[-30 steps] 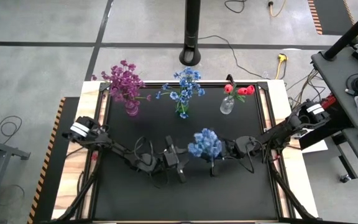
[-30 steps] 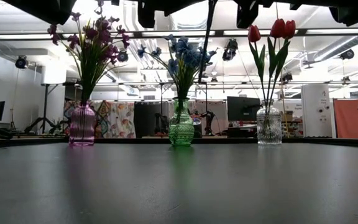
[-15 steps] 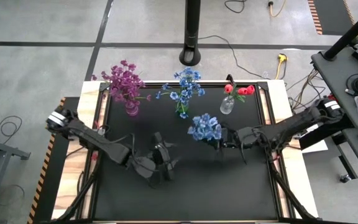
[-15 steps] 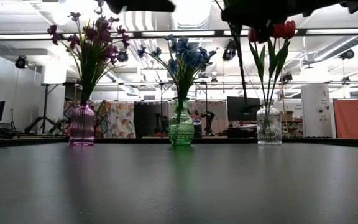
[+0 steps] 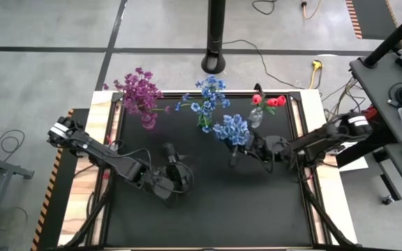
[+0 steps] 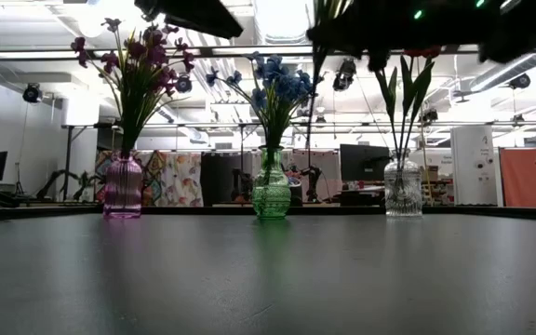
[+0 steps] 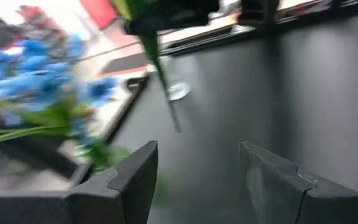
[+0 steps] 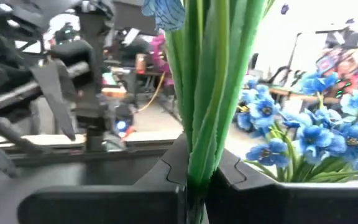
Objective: Sort flowers into vase by color
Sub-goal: Put the blue flowers in the green vase, then return to Home Position
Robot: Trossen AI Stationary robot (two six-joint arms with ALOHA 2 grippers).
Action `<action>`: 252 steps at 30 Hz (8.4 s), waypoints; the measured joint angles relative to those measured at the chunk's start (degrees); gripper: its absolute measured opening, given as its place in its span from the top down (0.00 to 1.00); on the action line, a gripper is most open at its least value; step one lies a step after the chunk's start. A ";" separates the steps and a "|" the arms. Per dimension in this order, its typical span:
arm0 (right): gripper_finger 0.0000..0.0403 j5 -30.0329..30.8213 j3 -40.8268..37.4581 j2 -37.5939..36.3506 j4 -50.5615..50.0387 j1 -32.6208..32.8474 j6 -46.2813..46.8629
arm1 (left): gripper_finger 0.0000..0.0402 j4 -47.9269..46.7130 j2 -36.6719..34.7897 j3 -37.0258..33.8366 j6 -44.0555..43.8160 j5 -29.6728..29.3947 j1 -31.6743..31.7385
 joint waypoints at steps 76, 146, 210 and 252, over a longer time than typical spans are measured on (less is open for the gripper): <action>0.93 -1.11 15.06 15.81 -1.80 -18.46 1.74 | 0.49 -23.37 -0.76 -0.13 -21.72 -6.91 0.28; 0.19 7.74 9.79 -33.12 -72.63 22.04 14.56 | 0.58 -33.36 -1.31 3.01 -38.54 3.91 -24.57; 0.19 -34.67 -30.58 -77.58 -42.70 -13.83 -2.29 | 1.00 13.30 -86.01 -58.58 2.13 33.65 14.55; 0.19 -30.60 -30.66 -75.38 -44.06 -13.83 -1.62 | 1.00 12.70 -80.86 -58.42 2.50 3.80 14.67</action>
